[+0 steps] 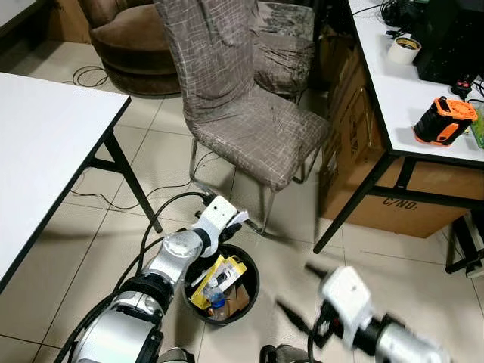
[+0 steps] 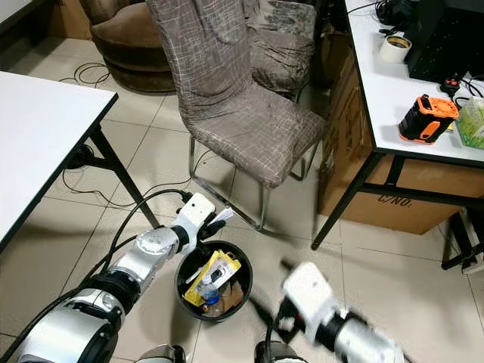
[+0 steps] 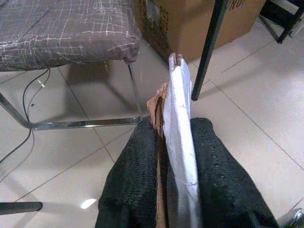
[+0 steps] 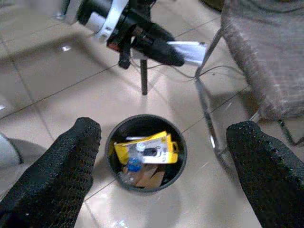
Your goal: Picking trash to rubbish bin
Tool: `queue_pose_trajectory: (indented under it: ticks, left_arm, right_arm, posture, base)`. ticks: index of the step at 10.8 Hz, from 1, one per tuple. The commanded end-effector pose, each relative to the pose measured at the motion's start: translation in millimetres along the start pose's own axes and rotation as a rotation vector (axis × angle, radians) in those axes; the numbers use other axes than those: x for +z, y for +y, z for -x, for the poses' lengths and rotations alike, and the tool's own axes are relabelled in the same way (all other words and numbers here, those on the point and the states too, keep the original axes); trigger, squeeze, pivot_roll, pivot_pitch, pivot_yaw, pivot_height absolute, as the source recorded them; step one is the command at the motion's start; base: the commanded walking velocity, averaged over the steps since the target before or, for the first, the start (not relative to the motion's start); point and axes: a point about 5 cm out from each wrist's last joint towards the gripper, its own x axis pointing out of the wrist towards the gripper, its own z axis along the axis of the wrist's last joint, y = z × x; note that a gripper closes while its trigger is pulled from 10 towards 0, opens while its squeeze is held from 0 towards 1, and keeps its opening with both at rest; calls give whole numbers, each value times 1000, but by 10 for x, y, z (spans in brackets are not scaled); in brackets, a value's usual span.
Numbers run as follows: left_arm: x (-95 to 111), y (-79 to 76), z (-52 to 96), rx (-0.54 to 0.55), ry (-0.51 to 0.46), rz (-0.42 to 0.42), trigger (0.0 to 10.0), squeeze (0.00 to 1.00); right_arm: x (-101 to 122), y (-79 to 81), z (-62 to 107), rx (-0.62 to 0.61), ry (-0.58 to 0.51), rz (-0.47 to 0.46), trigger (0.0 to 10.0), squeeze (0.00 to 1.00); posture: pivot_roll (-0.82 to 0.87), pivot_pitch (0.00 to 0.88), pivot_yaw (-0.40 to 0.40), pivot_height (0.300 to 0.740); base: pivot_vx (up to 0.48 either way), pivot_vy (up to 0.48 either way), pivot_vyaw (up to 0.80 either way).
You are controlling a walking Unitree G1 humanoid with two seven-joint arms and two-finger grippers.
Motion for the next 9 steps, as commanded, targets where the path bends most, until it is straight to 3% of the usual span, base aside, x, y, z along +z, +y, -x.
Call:
queue_pose_trajectory:
  ticks: [1, 8, 9]
  left_arm:
    - [27, 1, -13, -12, -2, 4, 10000, 1000]
    - [50, -36, -22, -38, -29, 26, 10000, 1000]
    - [24, 10, 58, -29, -99, 103, 10000, 710]
  right_arm:
    - [-31, -22, 18, -23, 11, 1, 10000, 0]
    - [-26, -73, -19, -50, -8, 25, 10000, 0]
    - [84, -242, -90, -182, -87, 24, 10000, 0]
  posture:
    - [-137, 147, -10, 740]
    - [-139, 110, -7, 740]
    - [-131, 83, 0, 740]
  base:
    - [0, 0, 0]
    - [0, 0, 0]
    - [0, 0, 0]
